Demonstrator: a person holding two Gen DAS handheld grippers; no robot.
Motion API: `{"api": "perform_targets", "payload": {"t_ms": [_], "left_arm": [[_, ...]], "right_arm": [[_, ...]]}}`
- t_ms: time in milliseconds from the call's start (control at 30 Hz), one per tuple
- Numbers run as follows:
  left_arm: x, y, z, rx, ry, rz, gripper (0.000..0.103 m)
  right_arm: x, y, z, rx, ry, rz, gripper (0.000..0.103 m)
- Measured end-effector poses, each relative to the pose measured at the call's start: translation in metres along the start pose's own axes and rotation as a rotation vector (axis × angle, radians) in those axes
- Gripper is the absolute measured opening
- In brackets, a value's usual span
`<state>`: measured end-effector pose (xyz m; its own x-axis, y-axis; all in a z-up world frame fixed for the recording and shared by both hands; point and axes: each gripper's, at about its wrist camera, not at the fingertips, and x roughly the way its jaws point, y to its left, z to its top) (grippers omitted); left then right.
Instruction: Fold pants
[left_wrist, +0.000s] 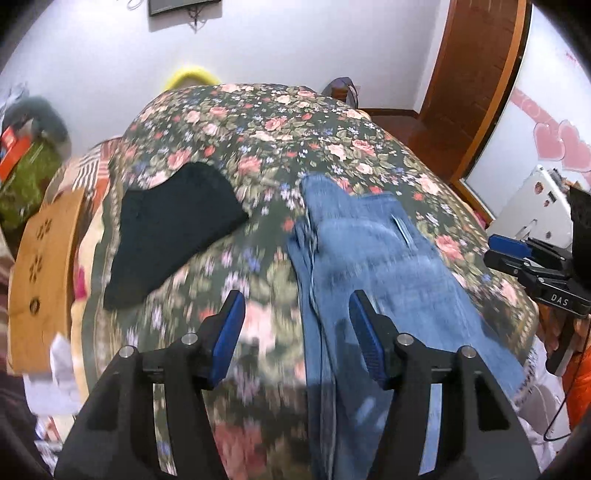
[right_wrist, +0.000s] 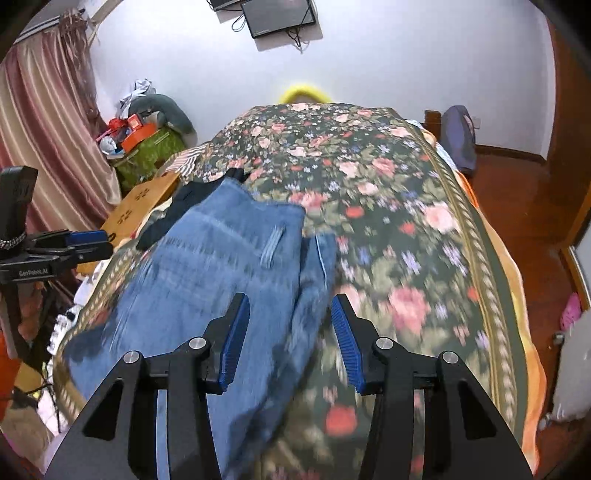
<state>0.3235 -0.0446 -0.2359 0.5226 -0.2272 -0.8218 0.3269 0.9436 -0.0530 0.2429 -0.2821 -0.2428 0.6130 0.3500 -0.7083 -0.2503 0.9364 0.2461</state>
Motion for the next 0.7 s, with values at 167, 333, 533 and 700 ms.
{"api": "perform_targets", "payload": {"t_ms": [167,333,533,700], "left_arm": [[0.047,0.000,0.013,-0.005,0.062,-0.046,0.059],[0.064,-0.001,0.005,-0.004,0.057,-0.070,0.060],[0.065,-0.003,0.000,0.004,0.048,-0.044,0.060],[0.060,-0.008,0.002,0.007,0.044,-0.019,0.060]], "right_arm": [[0.047,-0.010,0.025,0.003,0.050,0.030,0.043],[0.093,-0.021,0.036,0.026,0.128,0.078,0.039],[0.106,-0.013,0.034,0.017,0.110,0.123,0.019],[0.079,-0.001,0.033,-0.081,0.015,0.026,0.013]]}}
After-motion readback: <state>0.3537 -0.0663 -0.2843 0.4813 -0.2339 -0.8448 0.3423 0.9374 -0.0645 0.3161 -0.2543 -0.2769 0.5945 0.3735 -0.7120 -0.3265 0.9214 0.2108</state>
